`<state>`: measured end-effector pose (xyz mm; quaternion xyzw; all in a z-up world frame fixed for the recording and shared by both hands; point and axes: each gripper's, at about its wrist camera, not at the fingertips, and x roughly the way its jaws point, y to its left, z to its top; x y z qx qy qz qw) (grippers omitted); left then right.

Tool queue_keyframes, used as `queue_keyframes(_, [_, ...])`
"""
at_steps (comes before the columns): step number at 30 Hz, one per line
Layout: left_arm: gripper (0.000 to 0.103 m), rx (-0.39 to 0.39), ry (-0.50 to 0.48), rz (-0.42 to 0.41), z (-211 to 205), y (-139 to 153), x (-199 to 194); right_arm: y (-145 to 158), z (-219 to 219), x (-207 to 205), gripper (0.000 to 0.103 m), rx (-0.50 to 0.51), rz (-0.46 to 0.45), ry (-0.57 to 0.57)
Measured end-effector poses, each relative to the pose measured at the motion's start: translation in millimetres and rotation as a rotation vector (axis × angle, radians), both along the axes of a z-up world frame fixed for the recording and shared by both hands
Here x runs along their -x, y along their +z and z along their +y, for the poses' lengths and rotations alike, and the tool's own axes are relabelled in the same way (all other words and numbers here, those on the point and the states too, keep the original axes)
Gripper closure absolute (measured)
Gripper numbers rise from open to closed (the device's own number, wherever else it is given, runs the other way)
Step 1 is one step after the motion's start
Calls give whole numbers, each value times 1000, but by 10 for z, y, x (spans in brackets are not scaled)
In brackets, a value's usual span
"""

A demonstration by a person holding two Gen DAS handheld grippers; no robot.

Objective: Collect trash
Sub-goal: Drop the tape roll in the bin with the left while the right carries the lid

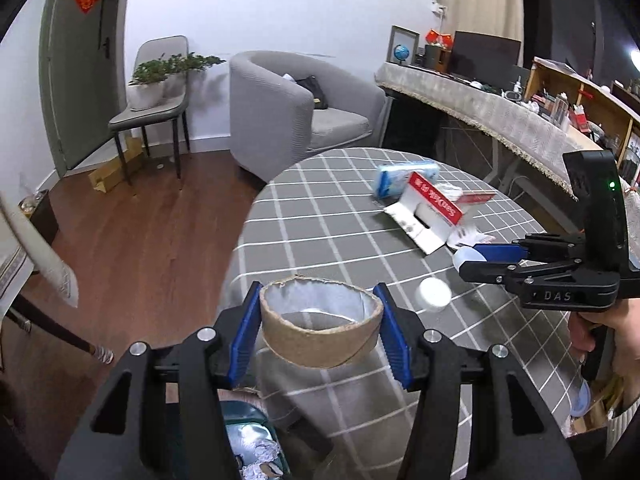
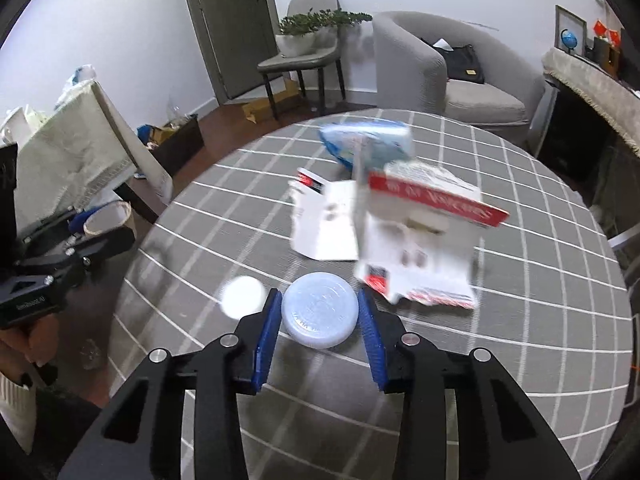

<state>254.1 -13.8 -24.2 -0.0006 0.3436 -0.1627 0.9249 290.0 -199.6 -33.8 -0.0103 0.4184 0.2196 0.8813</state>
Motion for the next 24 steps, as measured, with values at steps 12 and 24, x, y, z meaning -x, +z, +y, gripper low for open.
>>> queue_keyframes(12, [45,-48,84,24,442,-165,165,146,457,100,63,-53,-75,20])
queue_keyframes(24, [45,-60,184,164,993,-654,143,156,1208,86,63,-89,-79,122])
